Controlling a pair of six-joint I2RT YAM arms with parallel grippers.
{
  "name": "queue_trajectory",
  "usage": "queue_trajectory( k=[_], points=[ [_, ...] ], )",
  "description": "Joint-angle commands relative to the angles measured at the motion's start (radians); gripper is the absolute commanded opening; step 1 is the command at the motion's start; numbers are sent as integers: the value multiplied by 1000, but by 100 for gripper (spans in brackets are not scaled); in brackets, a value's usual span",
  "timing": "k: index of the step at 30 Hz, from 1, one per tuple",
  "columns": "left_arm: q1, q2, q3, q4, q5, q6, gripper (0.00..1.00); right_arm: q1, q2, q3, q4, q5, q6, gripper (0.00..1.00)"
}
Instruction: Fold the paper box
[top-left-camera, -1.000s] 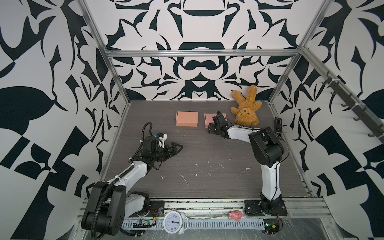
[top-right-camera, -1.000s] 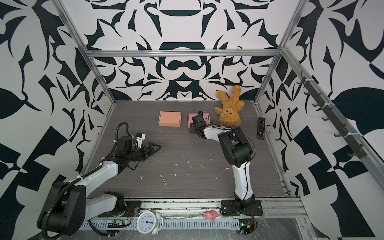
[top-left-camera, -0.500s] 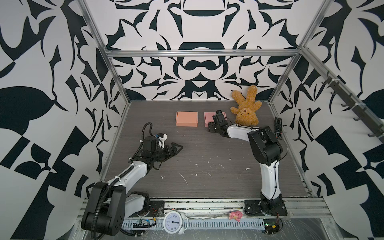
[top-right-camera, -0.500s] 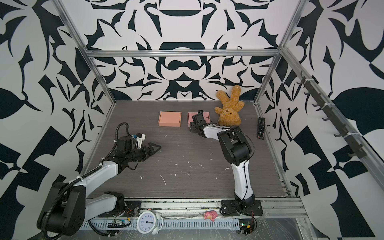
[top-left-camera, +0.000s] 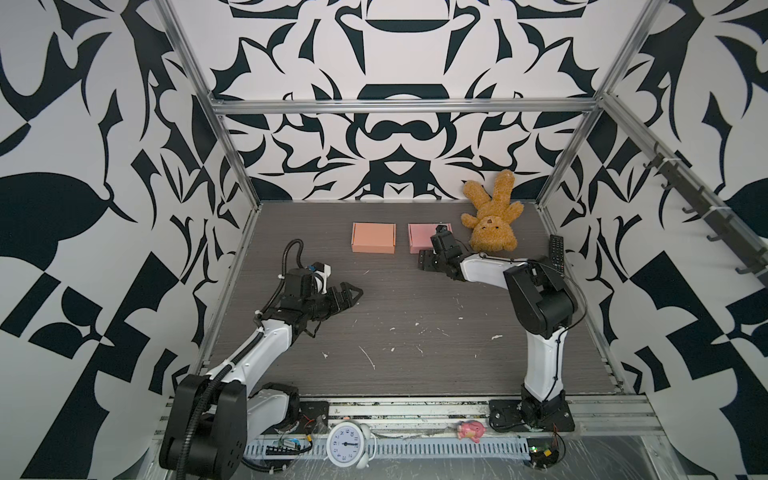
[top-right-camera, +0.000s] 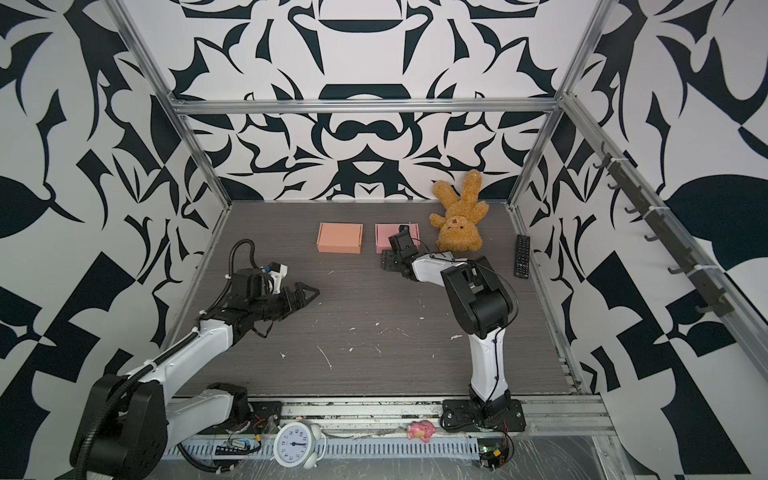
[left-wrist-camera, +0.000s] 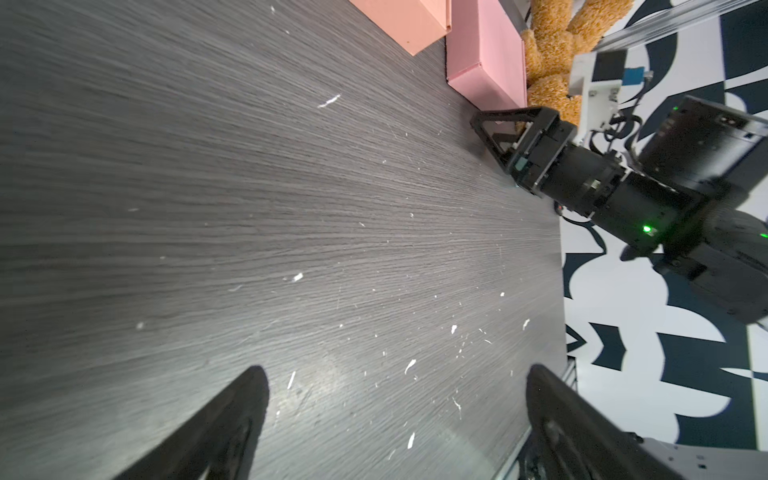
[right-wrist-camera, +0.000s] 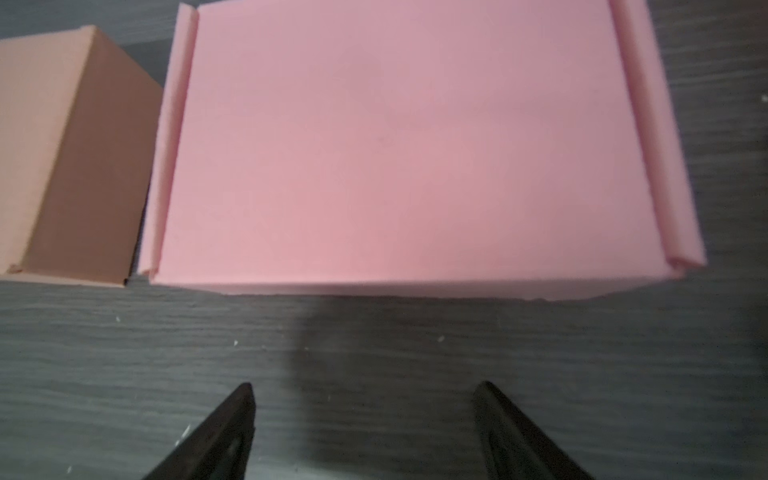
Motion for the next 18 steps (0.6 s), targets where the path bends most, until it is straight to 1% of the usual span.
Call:
queue_trajectory(
  k=[1,5,10,14,16,18],
  points=[
    [3,-36,40,-134,-117,74,99,17,-103,-46,46,-15,-39,92],
    [4,-44,96,-193,-215,118,99,21,-182,-109,65,-18,-50,98],
    [4,-41,165,-249,-377,165,99,22,-331,-233,96,10,-117,99],
    [4,-29,198,-253,-501,161,99,22,-477,-334,92,53,-185,99],
    [4,-35,204,-253,-555,180,99,22,-545,-377,86,70,-215,99],
    [4,-48,208,-247,-651,194,99,20,-615,-413,67,149,-231,99]
  ],
)
